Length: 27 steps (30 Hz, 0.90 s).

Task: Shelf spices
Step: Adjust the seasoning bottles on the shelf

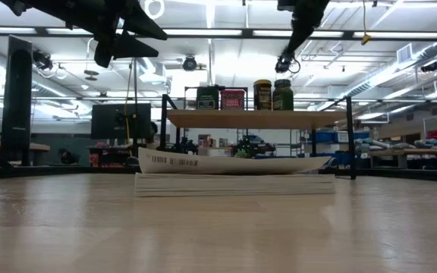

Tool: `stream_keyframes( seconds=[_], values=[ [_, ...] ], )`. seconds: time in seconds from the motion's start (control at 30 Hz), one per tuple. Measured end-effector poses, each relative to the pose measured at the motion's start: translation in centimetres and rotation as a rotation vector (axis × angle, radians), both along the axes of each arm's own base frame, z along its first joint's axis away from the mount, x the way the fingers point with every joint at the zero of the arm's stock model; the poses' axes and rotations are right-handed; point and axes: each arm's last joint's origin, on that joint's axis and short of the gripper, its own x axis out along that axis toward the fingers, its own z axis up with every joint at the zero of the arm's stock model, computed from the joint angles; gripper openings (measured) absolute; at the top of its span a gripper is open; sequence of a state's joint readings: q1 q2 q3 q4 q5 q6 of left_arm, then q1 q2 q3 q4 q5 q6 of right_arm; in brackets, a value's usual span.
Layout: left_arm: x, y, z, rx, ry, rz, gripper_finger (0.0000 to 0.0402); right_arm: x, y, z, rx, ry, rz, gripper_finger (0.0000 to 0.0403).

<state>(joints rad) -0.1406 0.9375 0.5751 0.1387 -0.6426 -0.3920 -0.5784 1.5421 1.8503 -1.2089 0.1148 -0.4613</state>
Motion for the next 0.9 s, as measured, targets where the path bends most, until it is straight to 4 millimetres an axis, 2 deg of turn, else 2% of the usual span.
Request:
stream_keyframes(
  seconds=[0.17, 0.57, 0.7, 0.9],
  values=[
    [0.0, 0.0, 0.0, 0.0, -0.001, 0.0, 0.0242, 0.9, -0.9, -0.5, 0.001, -0.025, 0.009, 0.0003],
    [0.0, 0.0, 0.0, 0.0, 0.001, 0.0, 0.0242, 2.0, -3.0, -1.7, 0.016, -0.043, -0.013, 0.0006],
    [0.0, 0.0, 0.0, 0.0, 0.002, -0.001, 0.0242, 2.1, -3.1, -1.4, 0.018, -0.093, -0.039, 0.0043],
    [0.0, 0.0, 0.0, 0.01, 0.008, -0.008, 0.0242, 1.8, -3.4, -1.4, 0.058, -0.12, -0.113, 0.0161]
  ],
)
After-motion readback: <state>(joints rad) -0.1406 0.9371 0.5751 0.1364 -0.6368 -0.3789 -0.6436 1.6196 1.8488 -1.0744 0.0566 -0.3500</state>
